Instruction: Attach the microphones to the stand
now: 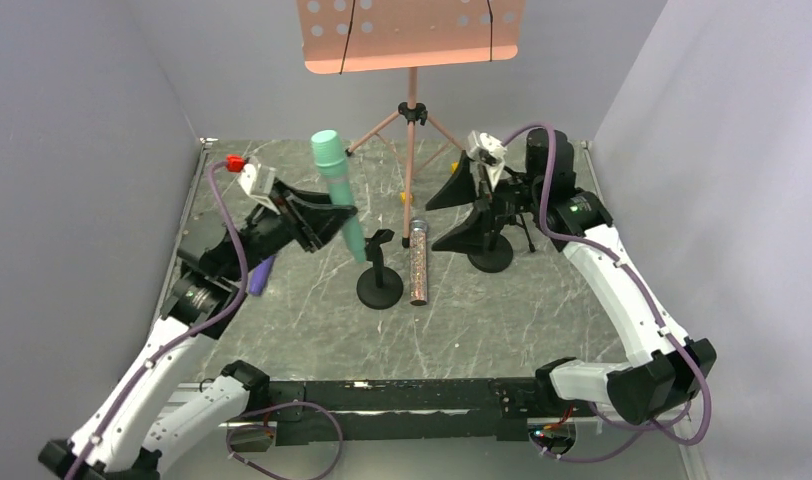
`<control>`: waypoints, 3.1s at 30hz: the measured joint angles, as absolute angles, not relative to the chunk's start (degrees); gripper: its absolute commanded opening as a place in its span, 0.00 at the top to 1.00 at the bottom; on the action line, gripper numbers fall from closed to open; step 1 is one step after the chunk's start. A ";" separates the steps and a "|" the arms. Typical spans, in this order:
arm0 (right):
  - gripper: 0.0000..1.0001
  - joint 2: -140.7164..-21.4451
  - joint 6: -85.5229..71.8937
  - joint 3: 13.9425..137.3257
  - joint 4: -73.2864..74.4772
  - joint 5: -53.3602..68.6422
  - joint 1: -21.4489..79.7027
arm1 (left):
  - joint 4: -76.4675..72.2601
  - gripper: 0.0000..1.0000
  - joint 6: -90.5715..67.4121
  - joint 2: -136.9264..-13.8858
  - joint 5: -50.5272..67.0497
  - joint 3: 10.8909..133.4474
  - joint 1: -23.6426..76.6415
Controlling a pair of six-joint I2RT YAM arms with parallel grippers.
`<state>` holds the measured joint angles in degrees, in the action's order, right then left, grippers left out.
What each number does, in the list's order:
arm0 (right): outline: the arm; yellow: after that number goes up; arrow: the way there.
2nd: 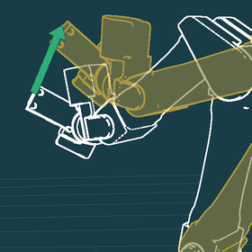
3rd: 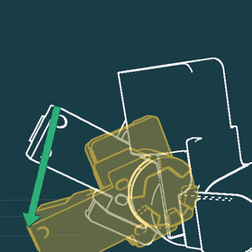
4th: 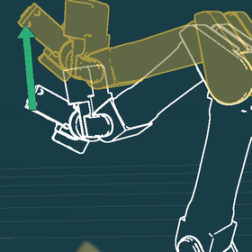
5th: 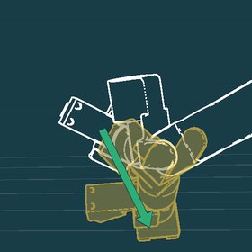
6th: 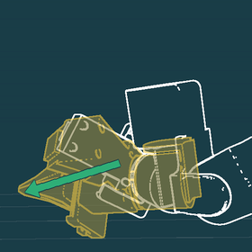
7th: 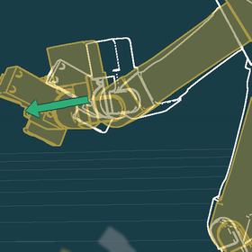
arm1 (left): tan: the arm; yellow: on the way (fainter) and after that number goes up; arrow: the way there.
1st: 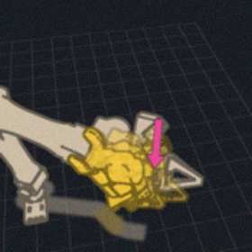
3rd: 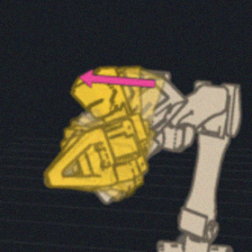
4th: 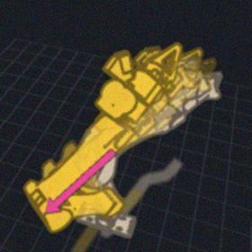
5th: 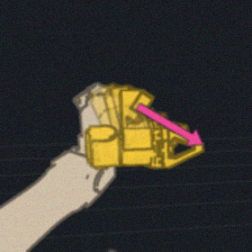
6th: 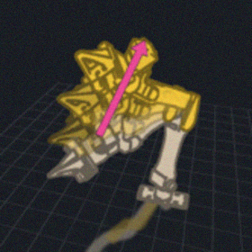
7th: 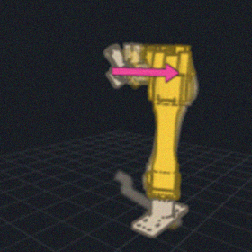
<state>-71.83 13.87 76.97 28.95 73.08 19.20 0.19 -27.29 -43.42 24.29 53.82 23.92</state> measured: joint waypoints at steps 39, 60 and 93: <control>0.76 -72.47 -38.76 63.26 -22.98 76.09 22.22 | -30.24 0.93 -27.29 -65.58 6.13 59.09 50.24; 0.97 -72.95 8.56 73.56 21.52 70.72 18.94 | -11.64 0.01 -16.05 -46.41 19.73 51.18 40.12; 0.97 -84.16 47.42 73.41 32.69 62.59 23.92 | -18.35 0.03 15.81 -52.36 40.01 28.27 22.68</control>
<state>-84.16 47.42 73.41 32.69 62.59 23.92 -18.35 15.81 -52.36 40.01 28.27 22.68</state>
